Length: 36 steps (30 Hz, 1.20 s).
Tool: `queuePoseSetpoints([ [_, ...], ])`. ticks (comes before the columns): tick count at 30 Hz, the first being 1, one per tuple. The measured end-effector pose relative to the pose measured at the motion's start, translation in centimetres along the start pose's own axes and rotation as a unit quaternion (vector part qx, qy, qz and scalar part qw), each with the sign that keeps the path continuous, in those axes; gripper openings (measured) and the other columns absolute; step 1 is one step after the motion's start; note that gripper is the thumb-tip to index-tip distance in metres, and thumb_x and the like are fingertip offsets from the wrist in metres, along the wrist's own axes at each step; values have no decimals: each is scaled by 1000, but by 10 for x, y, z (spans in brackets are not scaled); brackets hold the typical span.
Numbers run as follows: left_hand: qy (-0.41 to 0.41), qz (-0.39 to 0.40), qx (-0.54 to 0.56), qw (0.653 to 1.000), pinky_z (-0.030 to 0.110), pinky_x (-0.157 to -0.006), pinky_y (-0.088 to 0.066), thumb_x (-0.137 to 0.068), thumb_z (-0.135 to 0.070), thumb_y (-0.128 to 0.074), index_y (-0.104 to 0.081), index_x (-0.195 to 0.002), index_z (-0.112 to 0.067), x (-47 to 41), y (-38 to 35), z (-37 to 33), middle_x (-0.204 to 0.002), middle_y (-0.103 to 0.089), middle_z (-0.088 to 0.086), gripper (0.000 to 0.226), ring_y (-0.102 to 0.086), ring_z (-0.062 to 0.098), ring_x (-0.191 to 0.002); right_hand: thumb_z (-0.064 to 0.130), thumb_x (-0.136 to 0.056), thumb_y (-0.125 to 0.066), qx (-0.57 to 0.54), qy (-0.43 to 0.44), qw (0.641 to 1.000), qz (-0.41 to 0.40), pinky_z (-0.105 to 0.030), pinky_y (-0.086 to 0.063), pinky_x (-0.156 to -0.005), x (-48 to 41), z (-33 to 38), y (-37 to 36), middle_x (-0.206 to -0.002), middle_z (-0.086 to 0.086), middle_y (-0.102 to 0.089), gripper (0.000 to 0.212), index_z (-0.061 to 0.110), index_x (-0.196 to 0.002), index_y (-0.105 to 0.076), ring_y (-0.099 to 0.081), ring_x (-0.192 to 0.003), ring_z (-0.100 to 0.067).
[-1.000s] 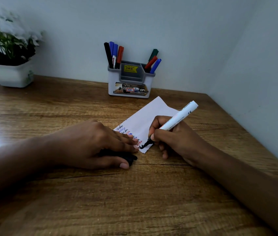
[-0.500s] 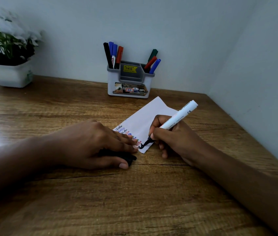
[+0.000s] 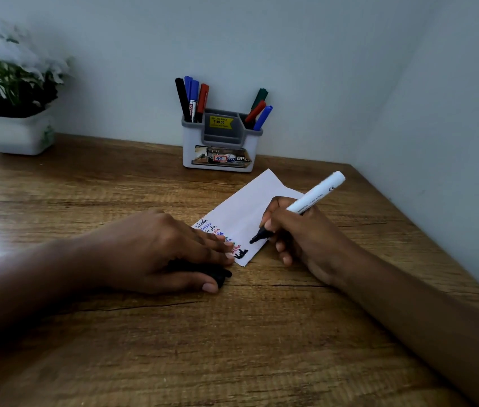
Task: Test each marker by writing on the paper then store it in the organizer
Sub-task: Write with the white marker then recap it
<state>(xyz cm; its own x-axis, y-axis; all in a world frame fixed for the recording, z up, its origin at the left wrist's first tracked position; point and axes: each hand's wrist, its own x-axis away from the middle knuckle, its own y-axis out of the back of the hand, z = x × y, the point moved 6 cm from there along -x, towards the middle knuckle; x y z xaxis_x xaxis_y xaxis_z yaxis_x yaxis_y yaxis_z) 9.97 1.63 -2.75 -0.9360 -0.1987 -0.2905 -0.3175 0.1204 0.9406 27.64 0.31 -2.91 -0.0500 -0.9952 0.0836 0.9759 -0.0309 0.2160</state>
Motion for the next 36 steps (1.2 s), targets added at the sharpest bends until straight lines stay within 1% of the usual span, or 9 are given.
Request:
queuePoseSetpoints([
  [5, 6, -17, 5, 1000, 32, -89, -57, -93, -50, -55, -63, -127, -27, 2, 1, -1, -132, -61, -14, 42, -55, -4, -122, 8, -85, -51, -192, -13, 981, -6, -20, -43, -39, 4, 2, 9, -61, -4, -51, 15, 12, -72, -57, -46, -47, -8],
  [11, 87, -96, 95, 987, 30, -94, -55, -87, -55, -59, -68, -115, -30, 7, 15, 7, -126, -63, -19, 39, -56, -4, -120, 11, -85, -59, -143, 76, 987, -2, -25, -47, -42, 16, 23, 10, -58, -2, -55, 9, 15, -77, -61, -48, -46, -11],
  [14, 196, -167, 161, 953, 9, -81, -51, -71, -83, -48, -65, -104, -50, 12, 28, 15, -115, -58, -42, 50, -59, -14, -108, 12, -76, -65, -107, 128, 986, -8, -23, -46, -41, 23, 36, 14, -54, 3, -55, 9, 15, -84, -62, -43, -42, -8],
  [16, 231, -205, 192, 931, 6, -71, -49, -64, -89, -46, -67, -96, -49, 15, 33, 18, -105, -65, -38, 56, -63, -11, -98, 13, -69, -68, -114, 143, 983, -4, -23, -47, -42, 26, 42, 13, -59, 4, -60, 19, 14, -88, -65, -48, -46, -8],
  [19, 236, -222, 240, 915, 21, -65, -57, -65, -81, -57, -71, -94, -40, 13, 33, 16, -90, -74, -15, 52, -70, 7, -80, 16, -69, -64, -141, 144, 979, 33, -23, -48, -43, 30, 45, 8, -67, -1, -63, 25, 10, -93, -69, -57, -56, -12],
  [22, 230, -227, 332, 886, 18, -56, -54, -57, -76, -69, -72, -91, -38, 10, 31, 11, -78, -75, -2, 51, -69, 9, -63, 22, -75, -58, -165, 148, 974, 52, -24, -49, -43, 32, 46, 6, -65, -5, -62, 26, 9, -94, -69, -58, -55, -13],
  [28, 257, -214, 398, 854, 19, -49, -52, -49, -71, -78, -76, -82, -29, 4, 26, 8, -74, -75, 6, 53, -68, 12, -59, 19, -81, -65, -144, 161, 974, 63, -24, -50, -43, 37, 50, 1, -66, -7, -64, 6, 14, -85, -62, -59, -54, -14],
  [33, 283, -197, 414, 842, 22, -47, -49, -69, -34, -69, -72, -85, -17, -1, 24, 1, -70, -74, 8, 24, -66, 14, -58, 27, -73, -62, -69, 162, 982, 72, -27, -52, -47, 40, 49, -8, -69, -4, -67, 21, 13, -88, -57, -62, -59, -15],
  [36, 288, -177, 437, 833, 20, -45, -47, -72, -30, -66, -75, -80, -19, -4, 22, -4, -69, -73, 10, 16, -65, 15, -57, 25, -76, -62, -54, 178, 980, 77, -29, -53, -47, 41, 49, -12, -72, -4, -68, 18, 14, -89, -57, -64, -62, -16],
])
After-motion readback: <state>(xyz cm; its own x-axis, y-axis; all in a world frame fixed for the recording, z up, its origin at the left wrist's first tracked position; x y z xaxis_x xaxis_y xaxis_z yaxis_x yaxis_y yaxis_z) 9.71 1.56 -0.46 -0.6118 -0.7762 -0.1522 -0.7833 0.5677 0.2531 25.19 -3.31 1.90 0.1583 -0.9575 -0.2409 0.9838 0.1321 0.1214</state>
